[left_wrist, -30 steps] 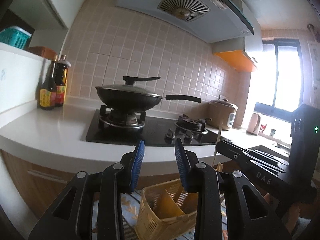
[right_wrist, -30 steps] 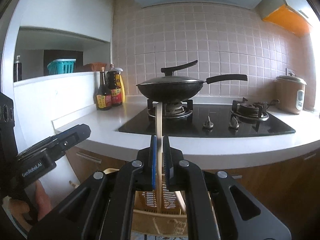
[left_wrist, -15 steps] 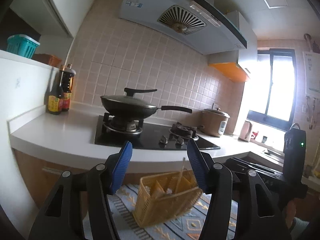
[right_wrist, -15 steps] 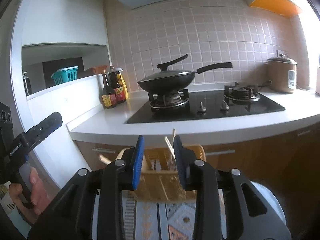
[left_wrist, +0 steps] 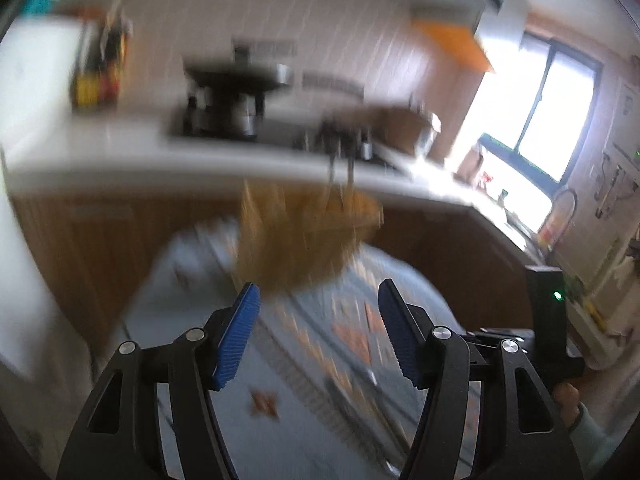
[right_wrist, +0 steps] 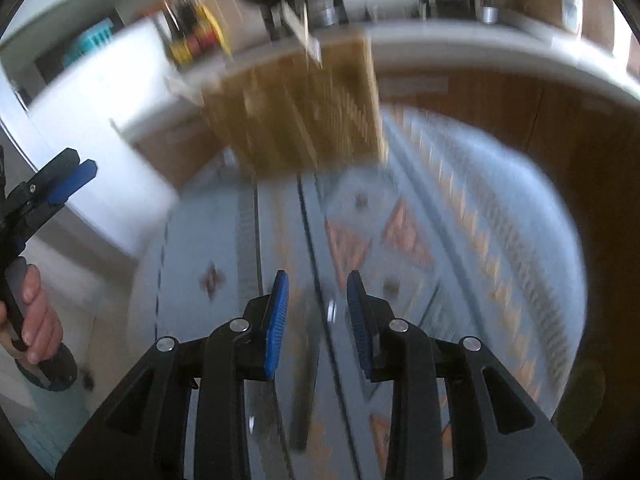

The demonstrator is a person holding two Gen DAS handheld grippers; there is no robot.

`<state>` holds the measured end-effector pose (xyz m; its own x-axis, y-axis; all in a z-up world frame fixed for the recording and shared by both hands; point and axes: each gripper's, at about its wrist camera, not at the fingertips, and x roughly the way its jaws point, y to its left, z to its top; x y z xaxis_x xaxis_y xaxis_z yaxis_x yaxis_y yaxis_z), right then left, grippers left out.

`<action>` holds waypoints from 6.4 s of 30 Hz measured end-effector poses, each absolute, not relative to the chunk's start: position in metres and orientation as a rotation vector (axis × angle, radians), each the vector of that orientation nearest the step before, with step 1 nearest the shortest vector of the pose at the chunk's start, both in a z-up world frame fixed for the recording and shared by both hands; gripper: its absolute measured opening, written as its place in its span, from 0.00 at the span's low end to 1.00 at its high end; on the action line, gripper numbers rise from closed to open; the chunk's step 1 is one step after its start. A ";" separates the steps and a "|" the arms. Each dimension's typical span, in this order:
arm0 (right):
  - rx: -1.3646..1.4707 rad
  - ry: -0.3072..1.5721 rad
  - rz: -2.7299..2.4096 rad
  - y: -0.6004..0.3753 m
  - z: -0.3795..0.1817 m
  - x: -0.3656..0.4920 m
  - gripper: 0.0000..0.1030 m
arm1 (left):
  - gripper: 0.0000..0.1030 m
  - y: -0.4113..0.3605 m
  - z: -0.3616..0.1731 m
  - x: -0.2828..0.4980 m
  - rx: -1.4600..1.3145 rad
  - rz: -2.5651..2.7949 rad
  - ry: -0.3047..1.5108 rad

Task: Organize utensils
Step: 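Lower the right tool to the last clear spoon on the table, then grasp the clear spoon with the right tool while the left tool grasps a utensil, then drop the clear spoon into the caddy with the right tool while the left tool drops its utensil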

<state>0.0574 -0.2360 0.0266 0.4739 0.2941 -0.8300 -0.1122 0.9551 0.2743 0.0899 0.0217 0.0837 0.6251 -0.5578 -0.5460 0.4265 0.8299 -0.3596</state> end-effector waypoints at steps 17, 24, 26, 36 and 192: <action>0.063 1.199 0.254 -0.193 -0.054 0.056 0.26 | 0.58 -0.018 -0.065 0.113 -0.354 -0.557 1.186; -0.054 1.146 0.243 -0.175 -0.058 0.043 0.26 | 0.58 -0.031 -0.068 0.108 -0.317 -0.561 1.197; -0.092 1.138 0.233 -0.169 -0.060 0.046 0.26 | 0.58 -0.034 -0.067 0.106 -0.303 -0.559 1.191; -0.048 1.156 0.216 -0.209 -0.054 0.037 0.10 | 0.56 -0.040 -0.065 0.107 -0.291 -0.539 1.199; 0.119 0.156 0.091 -0.253 0.120 0.128 0.58 | 0.41 -0.038 0.121 0.123 -0.229 -0.279 -0.112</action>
